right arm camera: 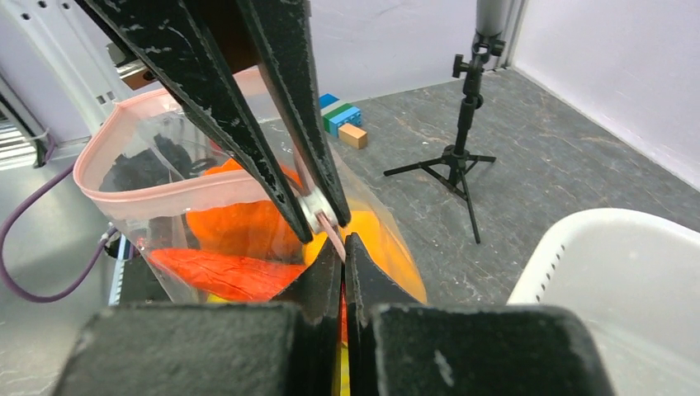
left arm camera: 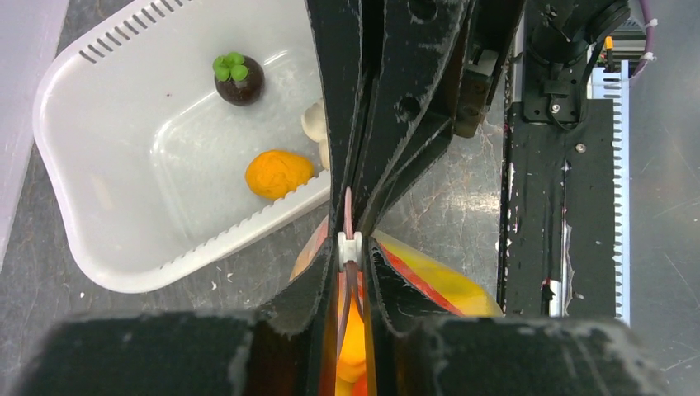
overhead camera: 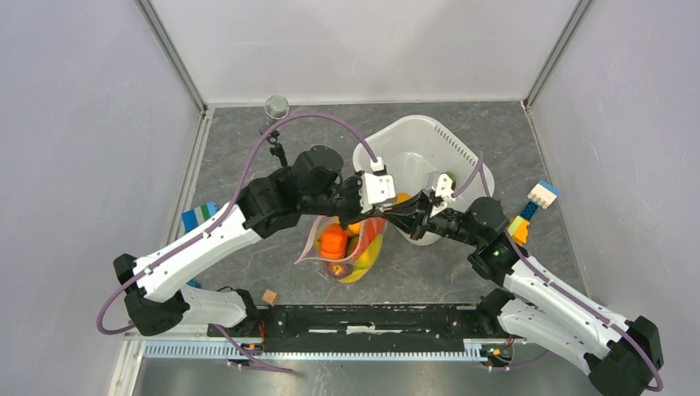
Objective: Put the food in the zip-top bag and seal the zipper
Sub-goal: Zip the zipper food storage bag at the center of the board.
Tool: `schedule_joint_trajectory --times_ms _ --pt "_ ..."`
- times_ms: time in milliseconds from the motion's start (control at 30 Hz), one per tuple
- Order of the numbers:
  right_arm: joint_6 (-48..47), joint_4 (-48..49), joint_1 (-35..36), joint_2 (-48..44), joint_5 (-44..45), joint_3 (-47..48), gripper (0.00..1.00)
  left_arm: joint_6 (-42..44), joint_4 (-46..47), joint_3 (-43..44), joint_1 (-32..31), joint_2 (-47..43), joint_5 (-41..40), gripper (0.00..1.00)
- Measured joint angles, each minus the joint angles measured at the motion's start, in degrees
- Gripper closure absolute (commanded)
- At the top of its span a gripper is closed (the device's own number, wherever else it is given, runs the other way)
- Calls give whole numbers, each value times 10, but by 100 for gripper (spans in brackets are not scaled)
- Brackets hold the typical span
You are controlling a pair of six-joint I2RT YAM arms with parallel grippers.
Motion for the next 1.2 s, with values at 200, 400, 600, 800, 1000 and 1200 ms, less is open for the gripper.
schedule_joint_trajectory --times_ms 200,400,600,800,1000,1200 --pt "3 -3 2 -10 51 -8 100 0 -3 -20 11 -25 -10 98" --pt "6 -3 2 -28 90 -26 100 0 -5 -44 14 -50 -22 98" --pt "8 -7 2 -51 120 -43 100 -3 -12 -66 17 -84 -46 98" --pt "0 -10 2 -65 106 -48 74 -11 -20 -78 17 -116 -59 98" --pt "-17 -19 -5 -42 54 -39 27 -11 -22 -78 18 -112 -36 98" --pt "-60 -64 -6 -6 21 15 20 -11 -17 -76 18 -94 -5 98"
